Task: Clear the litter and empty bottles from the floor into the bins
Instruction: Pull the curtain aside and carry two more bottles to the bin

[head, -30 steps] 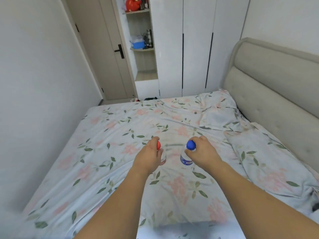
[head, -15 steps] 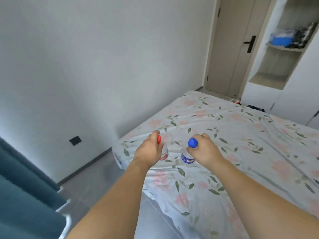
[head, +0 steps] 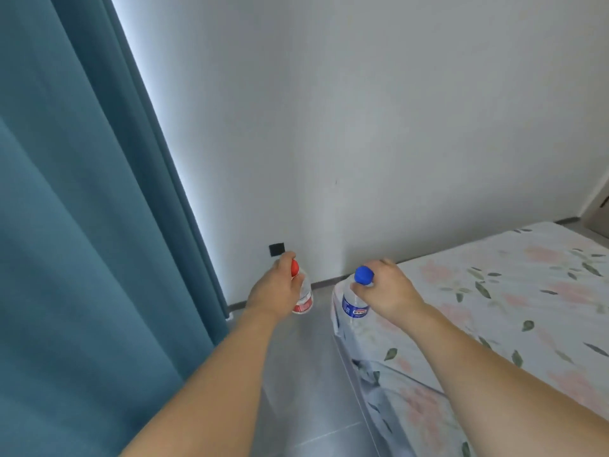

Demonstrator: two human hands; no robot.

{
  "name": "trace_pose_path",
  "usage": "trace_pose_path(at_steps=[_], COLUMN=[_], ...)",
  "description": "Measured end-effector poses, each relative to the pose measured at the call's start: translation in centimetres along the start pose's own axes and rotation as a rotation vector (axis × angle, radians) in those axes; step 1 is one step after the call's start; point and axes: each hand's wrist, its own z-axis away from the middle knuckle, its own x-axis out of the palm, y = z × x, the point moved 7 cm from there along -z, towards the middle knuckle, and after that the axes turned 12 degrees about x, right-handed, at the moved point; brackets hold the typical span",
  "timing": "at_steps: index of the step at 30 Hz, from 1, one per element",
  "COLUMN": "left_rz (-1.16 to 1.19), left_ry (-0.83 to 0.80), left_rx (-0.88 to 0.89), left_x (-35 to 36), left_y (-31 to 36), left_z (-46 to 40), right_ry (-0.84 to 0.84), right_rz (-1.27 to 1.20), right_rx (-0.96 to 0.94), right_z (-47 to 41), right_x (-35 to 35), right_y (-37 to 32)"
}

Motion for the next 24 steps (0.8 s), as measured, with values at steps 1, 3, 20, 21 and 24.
trace_pose_path(at_steps=[1, 3, 20, 21, 24], left_rz=[-0.002, -0.013, 0.272, 0.285, 0.294], left_ry=[0.014, 0.043, 0.378, 0.39, 0.38], left_rx=[-0.011, -0.026, -0.042, -0.025, 0.002], left_x=[-0.8, -2.7, -15.7, -15.9, -15.8], left_y=[-0.8, -2.8, -12.6, -12.8, -13.4], left_z=[-0.7, -2.4, -22.7, -24.6, -30.5], right_ry=[-0.004, -0.012, 0.006, 0.017, 0.037], right_rz=[-0.017, -0.054, -0.497, -0.52, -0.536], right_rx=[-0.012, -0.047, 0.013, 0.017, 0.038], right_z=[-0.9, -3.2, -27.3, -29.1, -34.6], right_x=[0.3, 1.1, 2.0, 1.9, 1.3], right_y=[-1.1, -3.8, -17.8, -18.1, -18.9])
